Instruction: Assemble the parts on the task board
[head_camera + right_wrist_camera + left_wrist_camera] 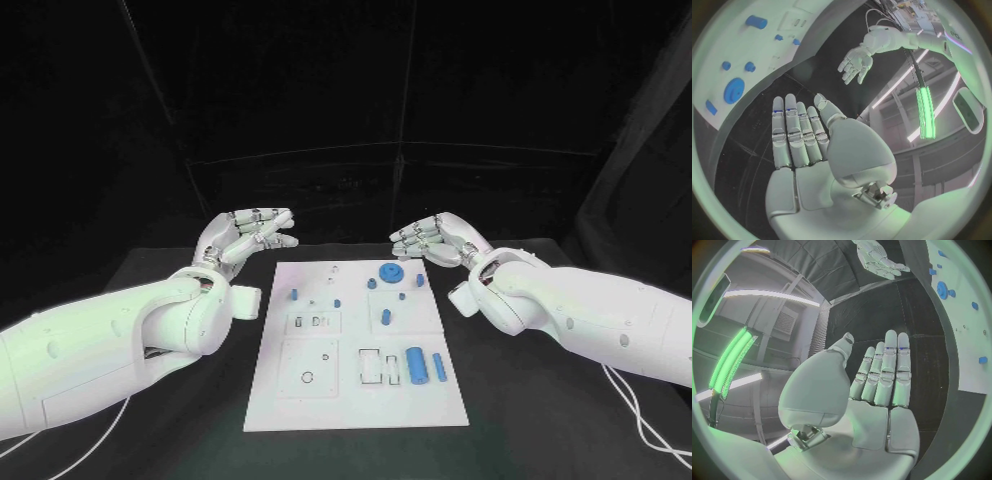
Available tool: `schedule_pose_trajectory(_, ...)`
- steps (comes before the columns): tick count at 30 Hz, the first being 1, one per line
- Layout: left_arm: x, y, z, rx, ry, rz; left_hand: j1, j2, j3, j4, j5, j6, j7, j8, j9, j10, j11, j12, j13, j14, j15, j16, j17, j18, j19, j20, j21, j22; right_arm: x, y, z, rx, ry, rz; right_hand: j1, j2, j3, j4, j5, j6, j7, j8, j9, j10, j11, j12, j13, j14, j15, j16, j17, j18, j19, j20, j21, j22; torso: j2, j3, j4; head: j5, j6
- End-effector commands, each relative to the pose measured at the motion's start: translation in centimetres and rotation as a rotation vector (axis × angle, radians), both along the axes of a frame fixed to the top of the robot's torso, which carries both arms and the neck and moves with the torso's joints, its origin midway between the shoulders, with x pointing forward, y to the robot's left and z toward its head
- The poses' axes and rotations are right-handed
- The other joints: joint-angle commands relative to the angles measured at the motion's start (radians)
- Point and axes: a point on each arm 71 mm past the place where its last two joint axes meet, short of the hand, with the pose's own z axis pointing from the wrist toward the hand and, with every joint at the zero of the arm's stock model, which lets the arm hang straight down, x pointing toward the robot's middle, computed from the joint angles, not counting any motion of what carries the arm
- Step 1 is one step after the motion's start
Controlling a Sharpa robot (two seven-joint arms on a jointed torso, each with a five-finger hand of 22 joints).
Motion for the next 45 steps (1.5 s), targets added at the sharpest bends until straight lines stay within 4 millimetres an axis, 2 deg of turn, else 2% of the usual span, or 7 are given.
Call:
schedule_pose_trajectory(1,-0.5,-0.7,0.5,-0.022,-0.035,-0.064,0.009,0.002,-0.002,-0.011,-0.001,0.016,-0.003,0.004,-0.002,0.021,-0.004,0.004,-0.001,0.008,-0.001,-0.003,0.007,0.006,0.008,-0.001,0.004,-0.002,0.4,0.6,0.2,-0.296,-0.101,0.061,-0.001,-0.013,0.01,-0.02,-0.005,0.02,-0.009,-0.008,-0.001,0.033,-0.01,-0.009,0.001,0.067,-0.021,0.017,0.011,0.005,0.044,-0.02,0.036,0.016,0.032,-0.0055,0.0122,-0.011,0.003)
schedule_pose_trajectory(7,-1.5,-1.5,0.9,-0.043,-0.022,-0.109,0.009,0.004,-0.005,-0.015,-0.001,0.02,-0.004,0.003,-0.003,0.027,-0.005,0.001,-0.001,0.011,-0.002,-0.004,0.011,0.005,0.011,-0.002,0.003,-0.003,1.4,1.7,1.1,-0.503,-0.182,0.079,-0.009,-0.034,0.018,-0.03,-0.013,0.064,-0.033,-0.019,0.0,0.111,-0.043,-0.023,0.003,0.233,-0.07,0.08,0.063,0.003,0.149,-0.084,0.158,0.079,0.067,-0.0088,0.0217,-0.02,0.018)
schedule_pose_trajectory(14,-2.4,-2.7,1.2,-0.067,-0.008,-0.16,0.007,0.008,-0.015,-0.025,-0.001,0.014,0.007,-0.01,-0.01,0.017,0.004,-0.016,-0.008,0.005,0.004,-0.015,0.019,0.003,0.009,0.001,-0.002,-0.008,2.6,3.2,2.0,-0.706,-0.269,0.087,-0.026,-0.054,0.031,-0.029,-0.011,0.096,-0.05,-0.043,-0.001,0.16,-0.063,-0.057,0.003,0.328,-0.096,0.209,0.164,0.001,0.192,-0.123,0.307,0.167,0.102,-0.0176,0.0332,-0.034,0.035)
schedule_pose_trajectory(21,-2.7,-3.3,1.2,-0.077,0.002,-0.186,0.006,0.011,-0.018,-0.03,-0.001,0.013,0.009,-0.014,-0.011,0.015,0.006,-0.021,-0.009,-0.002,0.007,-0.022,0.022,0.003,0.007,0.002,-0.005,-0.01,3.3,4.2,2.5,-0.81,-0.314,0.094,-0.055,-0.07,0.045,-0.026,-0.016,0.094,-0.05,-0.064,-0.001,0.106,-0.064,-0.058,0.003,0.334,-0.091,0.48,0.325,0.003,0.207,-0.124,0.446,0.252,0.124,-0.0217,0.0441,-0.042,0.043)
schedule_pose_trajectory(25,-2.7,-3.4,1.2,-0.08,0.008,-0.194,0.005,0.012,-0.02,-0.031,-0.001,0.012,0.01,-0.016,-0.012,0.014,0.007,-0.023,-0.01,-0.004,0.008,-0.024,0.023,0.003,0.006,0.003,-0.006,-0.011,3.5,4.6,2.5,-0.847,-0.316,0.11,-0.062,-0.074,0.054,-0.024,-0.016,0.084,-0.05,-0.064,-0.001,0.084,-0.057,-0.058,0.004,0.33,-0.088,0.756,0.585,0.002,0.198,-0.117,0.52,0.3,0.133,-0.0222,0.0478,-0.047,0.041)
schedule_pose_trajectory(32,-2.8,-3.7,1.2,-0.085,0.011,-0.206,0.004,0.013,-0.021,-0.031,-0.001,0.012,0.01,-0.016,-0.012,0.013,0.007,-0.024,-0.01,-0.005,0.008,-0.025,0.023,0.003,0.006,0.003,-0.006,-0.012,3.5,5.1,2.3,-0.884,-0.29,0.159,-0.061,-0.087,0.048,-0.018,-0.01,0.063,-0.043,-0.065,-0.001,0.026,-0.045,-0.058,0.003,0.315,-0.078,0.853,0.679,0.004,0.168,-0.106,0.572,0.335,0.145,-0.0239,0.0504,-0.05,0.043)
schedule_pose_trajectory(45,-2.7,-3.5,1.1,-0.083,0.015,-0.205,0.002,0.015,-0.021,-0.031,-0.001,0.012,0.011,-0.016,-0.012,0.013,0.007,-0.024,-0.01,-0.005,0.008,-0.026,0.024,0.003,0.006,0.004,-0.007,-0.012,3.5,5.0,1.9,-0.918,-0.243,0.191,-0.052,-0.071,0.054,-0.007,-0.02,0.076,-0.039,-0.061,0.0,0.031,-0.042,-0.05,0.003,0.326,-0.075,1.007,0.846,-0.016,0.213,-0.1,0.714,0.499,0.158,-0.0238,0.0505,-0.051,0.042)
